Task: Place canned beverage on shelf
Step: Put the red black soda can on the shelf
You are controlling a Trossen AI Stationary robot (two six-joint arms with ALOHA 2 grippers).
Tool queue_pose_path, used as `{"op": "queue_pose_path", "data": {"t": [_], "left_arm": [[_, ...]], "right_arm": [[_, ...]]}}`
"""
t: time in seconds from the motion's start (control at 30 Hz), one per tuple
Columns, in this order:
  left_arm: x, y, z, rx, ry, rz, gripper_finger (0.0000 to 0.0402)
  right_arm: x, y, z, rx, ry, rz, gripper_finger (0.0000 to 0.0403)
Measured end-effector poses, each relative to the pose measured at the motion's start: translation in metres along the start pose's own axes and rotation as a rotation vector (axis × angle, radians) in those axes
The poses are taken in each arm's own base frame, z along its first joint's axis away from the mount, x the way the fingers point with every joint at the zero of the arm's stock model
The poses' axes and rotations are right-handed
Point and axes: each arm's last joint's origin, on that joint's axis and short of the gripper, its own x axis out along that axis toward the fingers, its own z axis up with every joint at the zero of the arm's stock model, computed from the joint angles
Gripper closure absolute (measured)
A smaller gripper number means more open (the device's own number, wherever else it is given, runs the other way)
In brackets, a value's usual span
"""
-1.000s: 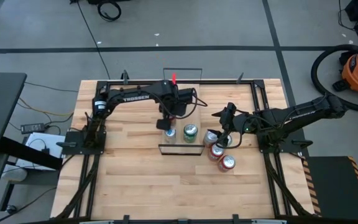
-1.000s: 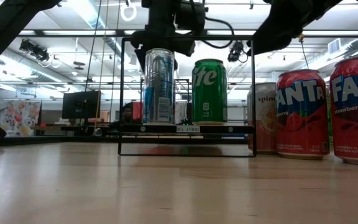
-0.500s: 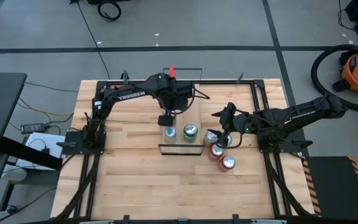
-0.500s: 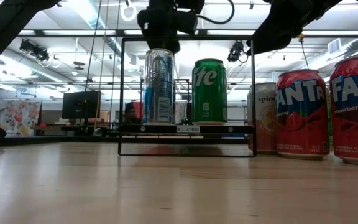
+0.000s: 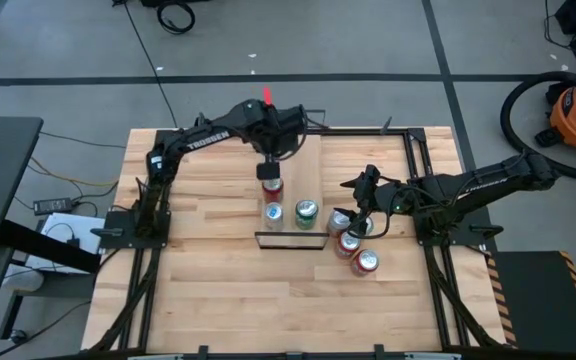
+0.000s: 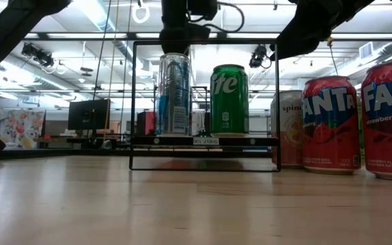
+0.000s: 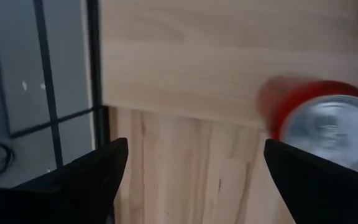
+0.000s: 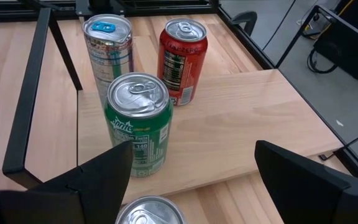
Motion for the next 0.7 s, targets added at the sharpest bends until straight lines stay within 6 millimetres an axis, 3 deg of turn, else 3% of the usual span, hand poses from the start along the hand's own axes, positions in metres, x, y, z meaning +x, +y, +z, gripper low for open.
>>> {"op": "queue_pose_path", "data": {"t": [0.13,0.4,0.7], "left_arm": [[0.004,0.008,-0.001,-0.041,0.000,0.006,0.0013],[0.033,-0.008,-0.001,0.015,0.064,-0.041,0.0013],[0.041,-0.012,0.000,0.017,0.051,-0.079,0.0013]], "right_arm": [[0.000,0.000,0.000,-0.001,0.000,0.000,0.0055],[0.000,0.000,0.000,0.000,0.000,0.000,0.0055],[0.000,0.000,0.000,-0.001,0.000,0.001,0.0055]]}}
